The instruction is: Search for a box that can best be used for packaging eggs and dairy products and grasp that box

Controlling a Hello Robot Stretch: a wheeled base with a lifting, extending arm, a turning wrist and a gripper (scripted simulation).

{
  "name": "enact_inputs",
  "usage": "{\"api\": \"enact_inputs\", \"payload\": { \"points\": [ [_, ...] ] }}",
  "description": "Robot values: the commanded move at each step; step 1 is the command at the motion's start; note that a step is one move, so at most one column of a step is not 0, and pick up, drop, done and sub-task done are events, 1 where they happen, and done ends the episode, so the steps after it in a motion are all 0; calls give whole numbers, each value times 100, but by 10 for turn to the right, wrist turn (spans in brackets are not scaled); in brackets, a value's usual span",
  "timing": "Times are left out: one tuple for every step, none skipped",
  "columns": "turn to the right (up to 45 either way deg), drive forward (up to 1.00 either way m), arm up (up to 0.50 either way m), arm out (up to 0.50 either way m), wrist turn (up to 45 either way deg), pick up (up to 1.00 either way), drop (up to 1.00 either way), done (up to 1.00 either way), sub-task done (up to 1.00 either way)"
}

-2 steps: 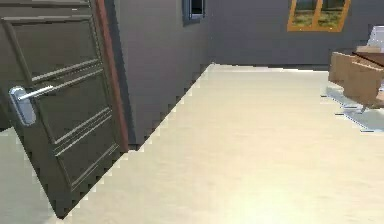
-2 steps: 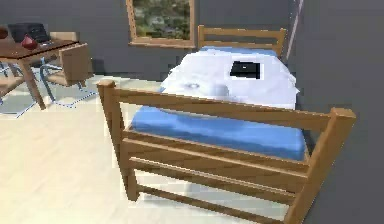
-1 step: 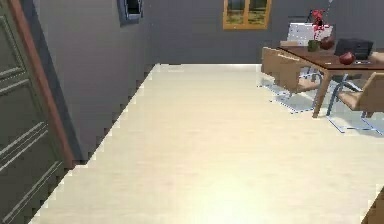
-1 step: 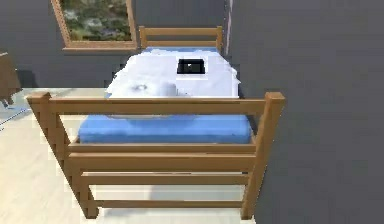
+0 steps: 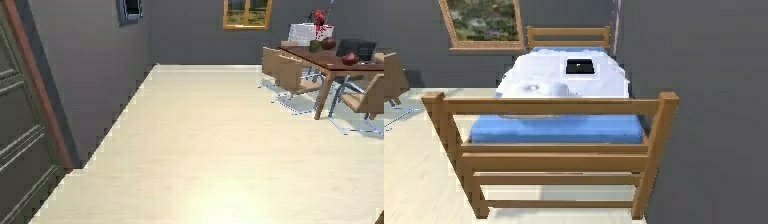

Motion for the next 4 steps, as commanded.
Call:
{"api": "enact_inputs", "payload": {
  "points": [
    [-450, 0, 0, 0, 0, 0, 0, 0, 0],
    [-330, 0, 0, 0, 0, 0, 0, 0, 0],
    [0, 100, 0, 0, 0, 0, 0, 0, 0],
    [-60, 0, 0, 0, 0, 0, 0, 0, 0]
  ]
}}
